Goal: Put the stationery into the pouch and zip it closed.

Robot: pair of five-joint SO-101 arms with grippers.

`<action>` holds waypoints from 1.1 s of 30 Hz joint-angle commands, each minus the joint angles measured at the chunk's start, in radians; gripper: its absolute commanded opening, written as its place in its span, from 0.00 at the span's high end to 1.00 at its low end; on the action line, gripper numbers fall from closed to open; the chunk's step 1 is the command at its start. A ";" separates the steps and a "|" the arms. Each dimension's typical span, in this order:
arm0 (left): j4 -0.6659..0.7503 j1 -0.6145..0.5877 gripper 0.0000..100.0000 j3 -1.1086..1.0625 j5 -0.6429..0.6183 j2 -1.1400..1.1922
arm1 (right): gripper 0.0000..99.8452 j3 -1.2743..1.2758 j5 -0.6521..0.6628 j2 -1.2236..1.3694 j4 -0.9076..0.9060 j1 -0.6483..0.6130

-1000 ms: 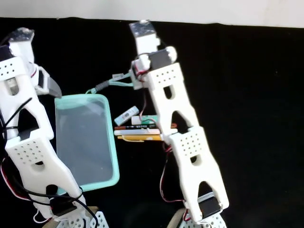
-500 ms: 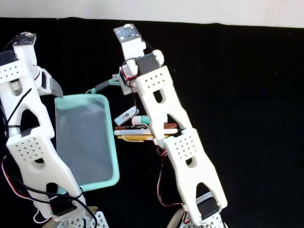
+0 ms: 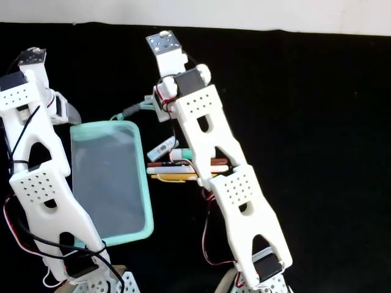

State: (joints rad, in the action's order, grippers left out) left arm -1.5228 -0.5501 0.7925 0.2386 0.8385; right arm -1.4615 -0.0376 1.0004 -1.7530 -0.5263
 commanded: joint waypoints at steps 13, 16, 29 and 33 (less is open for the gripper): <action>-0.250 -0.028 0.72 0.139 0.114 -0.024 | 0.63 -0.013 -0.009 -0.025 -0.012 -0.004; -0.252 -0.025 0.72 0.028 0.178 -0.085 | 0.63 -0.013 -0.009 -0.025 -0.012 -0.004; -0.242 -0.005 0.72 -0.438 0.279 -0.714 | 0.63 -0.013 -0.011 -0.028 -0.012 -0.010; -0.209 -0.004 0.72 -0.386 0.236 -0.674 | 0.63 -0.013 -0.011 -0.028 -0.012 -0.018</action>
State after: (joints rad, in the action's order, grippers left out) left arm -1.7591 -0.5685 0.3690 0.5117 0.1864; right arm -1.4615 -0.0437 1.0004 -1.7530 -0.5294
